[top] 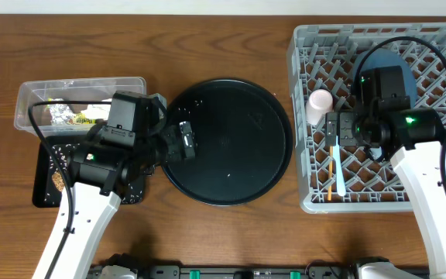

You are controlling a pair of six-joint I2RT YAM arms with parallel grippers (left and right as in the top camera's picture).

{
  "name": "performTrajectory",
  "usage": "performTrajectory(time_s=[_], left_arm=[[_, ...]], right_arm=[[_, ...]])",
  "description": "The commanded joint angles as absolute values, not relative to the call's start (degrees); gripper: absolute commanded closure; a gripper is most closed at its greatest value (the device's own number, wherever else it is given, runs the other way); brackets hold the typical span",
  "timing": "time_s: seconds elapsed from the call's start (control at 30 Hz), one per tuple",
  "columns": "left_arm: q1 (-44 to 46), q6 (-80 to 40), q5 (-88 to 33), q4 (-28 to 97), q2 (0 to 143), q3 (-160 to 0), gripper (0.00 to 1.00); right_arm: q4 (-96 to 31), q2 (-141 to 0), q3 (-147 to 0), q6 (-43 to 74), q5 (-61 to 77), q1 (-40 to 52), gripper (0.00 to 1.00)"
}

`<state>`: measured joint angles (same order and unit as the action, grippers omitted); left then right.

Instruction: Sort waste into correct bins and load items into the dishwasher rack

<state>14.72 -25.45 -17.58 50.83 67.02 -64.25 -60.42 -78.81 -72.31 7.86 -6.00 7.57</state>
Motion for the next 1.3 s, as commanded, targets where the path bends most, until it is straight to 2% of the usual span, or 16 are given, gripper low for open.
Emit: performTrajectory(time_s=[0.0, 0.27, 1.03, 1.27], left_arm=[[14.48, -24.86, -16.86, 50.96, 67.11, -64.18, 0.02], [14.48, -24.88, -16.86, 50.96, 67.11, -64.18, 0.02], [14.48, -24.88, -16.86, 50.96, 67.11, -64.18, 0.02], [14.48, -24.86, -16.86, 50.96, 67.11, -64.18, 0.02]], right_arm=[[-60.34, -78.67, -73.03, 8.10, -5.91, 7.05, 0.01], [-60.60, -70.24, -71.42, 8.10, -5.78, 7.57, 0.01], [-59.94, -17.50, -69.23, 9.82, -6.85, 7.88, 0.01], [-54.46, -8.01, -60.62, 9.76, -7.62, 7.18, 0.01]])
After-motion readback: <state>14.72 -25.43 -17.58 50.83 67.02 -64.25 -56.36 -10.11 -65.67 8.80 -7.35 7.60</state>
